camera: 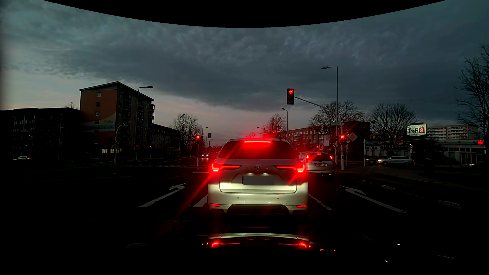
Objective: Follow the waypoints while adhering to traffic rules and regulations
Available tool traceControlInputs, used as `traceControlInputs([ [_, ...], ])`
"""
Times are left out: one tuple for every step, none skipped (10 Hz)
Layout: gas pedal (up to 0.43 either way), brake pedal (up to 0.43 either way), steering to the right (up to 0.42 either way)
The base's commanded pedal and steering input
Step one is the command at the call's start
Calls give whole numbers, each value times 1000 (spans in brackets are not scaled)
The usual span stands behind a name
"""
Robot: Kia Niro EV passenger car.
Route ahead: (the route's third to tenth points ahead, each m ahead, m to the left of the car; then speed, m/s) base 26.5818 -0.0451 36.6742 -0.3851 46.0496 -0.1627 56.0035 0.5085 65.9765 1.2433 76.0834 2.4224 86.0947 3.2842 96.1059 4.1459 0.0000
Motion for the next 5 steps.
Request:
traceControlInputs([
  [0,341,-10],
  [0,341,-10],
  [0,341,-10],
  [0,341,-10],
  [0,341,-10],
])
